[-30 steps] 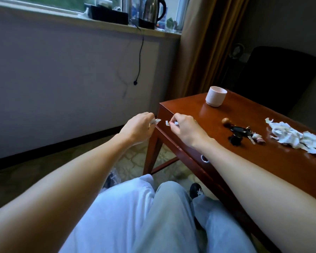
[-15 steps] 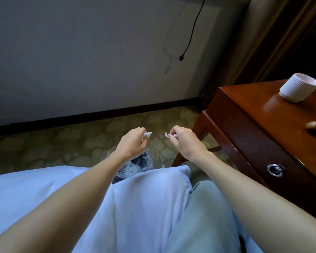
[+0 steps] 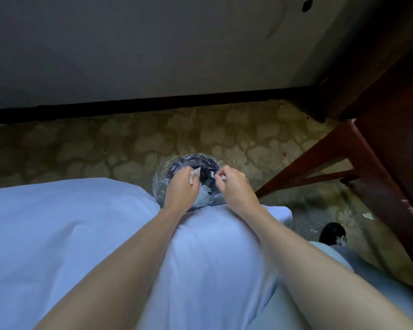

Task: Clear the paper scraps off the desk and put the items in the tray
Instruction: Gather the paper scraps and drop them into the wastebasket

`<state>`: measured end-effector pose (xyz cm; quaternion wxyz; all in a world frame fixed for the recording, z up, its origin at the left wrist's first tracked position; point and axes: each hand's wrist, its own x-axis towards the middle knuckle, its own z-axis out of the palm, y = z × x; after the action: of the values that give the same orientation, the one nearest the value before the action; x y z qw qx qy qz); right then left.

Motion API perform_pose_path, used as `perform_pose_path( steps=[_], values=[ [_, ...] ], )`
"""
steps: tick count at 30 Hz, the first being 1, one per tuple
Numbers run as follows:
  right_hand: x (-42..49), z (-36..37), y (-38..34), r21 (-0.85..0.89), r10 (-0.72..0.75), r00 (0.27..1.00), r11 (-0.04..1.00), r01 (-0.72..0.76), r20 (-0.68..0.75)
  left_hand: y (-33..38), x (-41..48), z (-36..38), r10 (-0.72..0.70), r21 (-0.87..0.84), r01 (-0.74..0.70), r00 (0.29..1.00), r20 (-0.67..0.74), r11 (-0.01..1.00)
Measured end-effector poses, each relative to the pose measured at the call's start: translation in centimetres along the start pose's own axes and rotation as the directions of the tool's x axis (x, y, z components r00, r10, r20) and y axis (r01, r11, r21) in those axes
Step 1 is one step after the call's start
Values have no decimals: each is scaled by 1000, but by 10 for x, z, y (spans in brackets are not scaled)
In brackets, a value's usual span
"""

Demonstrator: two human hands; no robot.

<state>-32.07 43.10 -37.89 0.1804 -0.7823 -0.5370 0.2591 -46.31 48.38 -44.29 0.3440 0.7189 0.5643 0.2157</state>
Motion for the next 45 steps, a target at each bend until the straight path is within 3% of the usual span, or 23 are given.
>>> perform_pose_path(
  steps=[6,13,15,18,21,32,37,45],
  values=[
    [32,36,18,45,69,997,997,-70,36,-19,19,16,-34,10,34,999,6,999],
    [68,72,29,77,75,992,994,-82,98,-28,48,41,-201,-168,208,978,56,964],
    [78,80,33,99,86,993,991,-94,85,-28,57,46,-311,-278,320,947,78,906],
    [91,91,40,192,137,989,971,-144,48,-28,71,48,-504,-468,499,854,126,729],
    [101,101,48,263,169,985,950,-169,25,-29,78,51,-588,-518,587,788,185,623],
    [124,124,59,446,286,957,850,-280,55,-38,91,64,-616,-588,684,700,362,432],
    [127,126,59,525,347,930,773,-355,119,-39,93,66,-605,-607,667,714,353,433],
    [128,125,57,563,361,921,735,-378,147,-32,93,64,-609,-639,666,703,366,385]
  ],
)
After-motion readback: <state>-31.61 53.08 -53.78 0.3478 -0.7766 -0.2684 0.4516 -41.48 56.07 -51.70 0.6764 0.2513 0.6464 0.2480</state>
